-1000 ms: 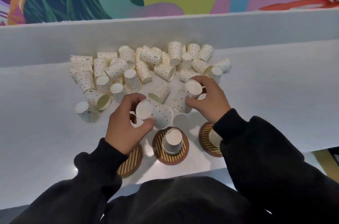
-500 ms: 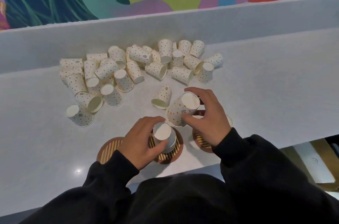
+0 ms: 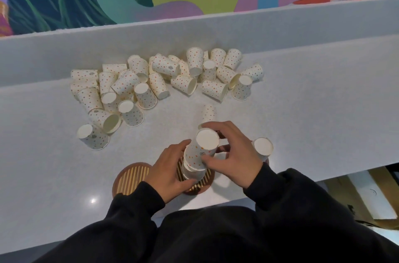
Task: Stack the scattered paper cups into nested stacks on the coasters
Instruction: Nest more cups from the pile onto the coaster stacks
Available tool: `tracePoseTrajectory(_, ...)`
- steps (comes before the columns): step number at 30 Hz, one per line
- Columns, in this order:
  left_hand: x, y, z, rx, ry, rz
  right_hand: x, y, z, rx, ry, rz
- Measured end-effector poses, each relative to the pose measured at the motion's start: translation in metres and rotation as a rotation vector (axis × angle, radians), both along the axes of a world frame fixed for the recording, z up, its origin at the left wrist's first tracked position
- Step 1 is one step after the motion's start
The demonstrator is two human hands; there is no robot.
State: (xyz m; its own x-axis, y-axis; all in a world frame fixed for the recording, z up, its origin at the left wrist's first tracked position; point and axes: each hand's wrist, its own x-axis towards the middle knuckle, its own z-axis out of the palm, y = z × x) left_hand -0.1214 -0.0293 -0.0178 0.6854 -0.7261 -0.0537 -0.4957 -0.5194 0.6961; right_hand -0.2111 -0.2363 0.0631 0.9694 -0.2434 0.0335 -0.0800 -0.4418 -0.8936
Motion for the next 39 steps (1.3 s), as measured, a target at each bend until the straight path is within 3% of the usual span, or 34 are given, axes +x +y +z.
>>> tracePoseTrajectory(8,0.047,0.009,0.011,0.146,0.131,-0.069,-0.003,0.019,-0.037,-0.193,0.127,0.146)
tracePoseTrajectory(12,0.087,-0.026,0.023,0.119,-0.013,-0.032,-0.008,0.023,-0.059,-0.181,0.199,0.152)
tracePoseTrajectory(15,0.110,-0.080,0.033,0.135,-0.093,-0.190,-0.012,0.025,-0.075,-0.171,0.250,0.127)
tracePoseTrajectory(21,0.111,-0.180,0.019,0.554,-0.527,-0.703,-0.017,0.024,-0.092,-0.103,0.347,0.027)
tracePoseTrajectory(24,0.105,-0.203,0.014,0.706,-0.634,-0.775,-0.020,0.026,-0.094,-0.081,0.387,0.039)
tracePoseTrajectory(27,0.109,-0.209,0.001,0.710,-0.644,-0.751,-0.021,0.027,-0.097,-0.065,0.393,0.027)
tracePoseTrajectory(31,0.116,-0.182,-0.011,0.656,-0.394,-0.632,-0.019,0.032,-0.098,-0.020,0.402,-0.017)
tracePoseTrajectory(36,0.122,-0.117,0.010,0.426,0.041,-0.197,-0.018,0.031,-0.101,-0.040,0.372,-0.028)
tracePoseTrajectory(39,0.114,-0.069,0.036,0.219,0.183,0.019,-0.015,0.028,-0.104,-0.095,0.380,0.010)
